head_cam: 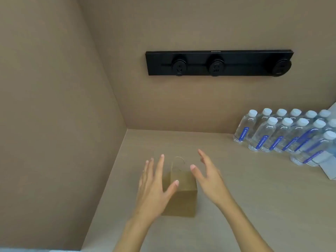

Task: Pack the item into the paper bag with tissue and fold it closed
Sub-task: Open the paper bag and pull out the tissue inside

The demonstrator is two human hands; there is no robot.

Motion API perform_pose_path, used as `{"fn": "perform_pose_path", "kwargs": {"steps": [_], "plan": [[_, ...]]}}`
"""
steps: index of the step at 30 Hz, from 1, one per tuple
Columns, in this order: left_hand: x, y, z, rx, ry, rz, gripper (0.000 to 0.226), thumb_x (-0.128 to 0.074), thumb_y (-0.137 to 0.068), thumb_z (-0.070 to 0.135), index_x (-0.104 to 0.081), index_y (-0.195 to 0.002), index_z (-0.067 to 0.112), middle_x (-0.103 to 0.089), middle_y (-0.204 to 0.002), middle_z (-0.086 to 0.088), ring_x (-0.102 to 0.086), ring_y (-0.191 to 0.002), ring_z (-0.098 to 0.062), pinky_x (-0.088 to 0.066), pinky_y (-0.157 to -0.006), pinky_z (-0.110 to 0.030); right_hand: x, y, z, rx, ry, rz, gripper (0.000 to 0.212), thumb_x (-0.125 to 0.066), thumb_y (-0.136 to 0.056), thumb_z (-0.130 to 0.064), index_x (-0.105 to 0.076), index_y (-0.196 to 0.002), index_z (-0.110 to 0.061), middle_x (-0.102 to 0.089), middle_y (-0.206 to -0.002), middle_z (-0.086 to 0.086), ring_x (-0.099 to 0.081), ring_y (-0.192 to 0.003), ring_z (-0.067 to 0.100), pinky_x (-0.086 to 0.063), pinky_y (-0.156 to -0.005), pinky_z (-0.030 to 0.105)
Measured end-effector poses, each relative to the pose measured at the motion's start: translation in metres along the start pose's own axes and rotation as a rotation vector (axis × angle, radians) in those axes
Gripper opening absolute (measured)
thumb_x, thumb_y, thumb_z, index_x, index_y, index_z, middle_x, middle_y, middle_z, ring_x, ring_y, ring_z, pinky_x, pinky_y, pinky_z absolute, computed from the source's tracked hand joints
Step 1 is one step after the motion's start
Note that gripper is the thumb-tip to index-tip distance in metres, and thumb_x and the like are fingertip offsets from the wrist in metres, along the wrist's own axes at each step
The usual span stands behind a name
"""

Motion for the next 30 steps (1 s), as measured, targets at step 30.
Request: {"fn": "perform_pose_path", "kwargs": {"steps": [30], "plan": [[-0.056, 0.046, 0.027, 0.222, 0.965, -0.389, 0.046, -0.066, -0.087, 0.045, -0.055, -0.132, 0.04, -0.066, -0.131, 0.017, -0.058, -0.123, 0.001, -0.049, -0.092, -0.013, -0.047, 0.063, 0.015, -0.404, -1.036, -0.264, 0.024, -0.076, -0.072, -0.001, -0.071, -0.095, -0.003, -0.068, -0.084, 0.013, -0.069, -0.077, 0.023, -0.057, -0.073, 0.038]]}}
Point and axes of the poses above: each hand's wrist, its own y-axis away from the middle knuckle, its own x-axis out of the back of the hand, z = x × y, the point moved 9 cm from there along -y, towards the middle knuckle
